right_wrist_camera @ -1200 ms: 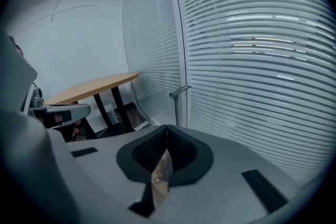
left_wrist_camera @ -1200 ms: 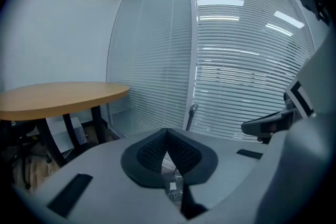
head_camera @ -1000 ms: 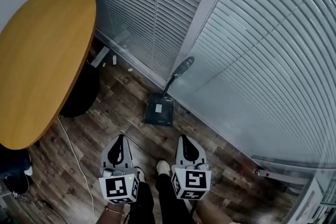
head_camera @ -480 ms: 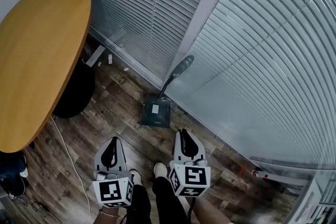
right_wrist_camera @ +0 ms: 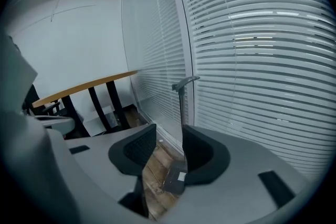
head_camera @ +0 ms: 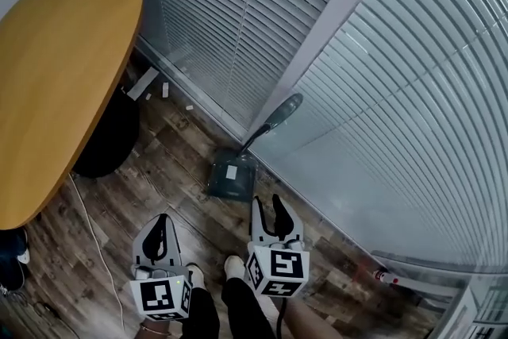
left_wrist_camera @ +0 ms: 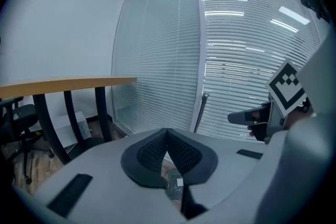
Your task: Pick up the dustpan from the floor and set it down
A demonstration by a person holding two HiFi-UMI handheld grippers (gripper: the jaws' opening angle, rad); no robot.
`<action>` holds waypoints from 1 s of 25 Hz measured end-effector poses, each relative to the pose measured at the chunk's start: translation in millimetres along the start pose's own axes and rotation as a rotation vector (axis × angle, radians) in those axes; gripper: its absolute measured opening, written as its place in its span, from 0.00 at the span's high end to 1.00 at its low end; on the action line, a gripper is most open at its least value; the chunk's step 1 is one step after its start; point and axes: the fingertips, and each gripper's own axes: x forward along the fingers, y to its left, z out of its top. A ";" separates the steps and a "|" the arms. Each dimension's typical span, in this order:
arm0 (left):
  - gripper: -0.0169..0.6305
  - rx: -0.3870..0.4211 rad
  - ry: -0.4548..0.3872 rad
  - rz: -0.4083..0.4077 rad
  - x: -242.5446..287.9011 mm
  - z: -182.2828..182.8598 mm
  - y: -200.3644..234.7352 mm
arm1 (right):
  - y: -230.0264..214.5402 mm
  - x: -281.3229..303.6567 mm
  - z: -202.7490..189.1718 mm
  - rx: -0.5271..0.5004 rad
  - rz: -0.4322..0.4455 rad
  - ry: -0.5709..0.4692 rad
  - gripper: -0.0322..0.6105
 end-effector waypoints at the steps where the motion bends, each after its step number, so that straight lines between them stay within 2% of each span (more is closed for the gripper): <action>1: 0.95 0.001 0.005 0.004 0.9 -2.2 1.9 | -0.1 4.4 -0.6 -0.003 -0.002 0.001 0.72; 12: 0.95 -0.008 0.045 0.055 9.7 -22.7 25.9 | -13.0 50.0 12.4 -0.038 -0.032 -0.010 0.69; 20: 0.95 -0.015 0.041 0.078 20.4 -25.4 34.4 | -20.7 78.8 22.5 -0.091 -0.047 -0.016 0.69; 25: 0.95 -0.010 0.038 0.079 28.5 -24.3 38.8 | -27.5 93.8 20.8 -0.079 -0.064 -0.006 0.69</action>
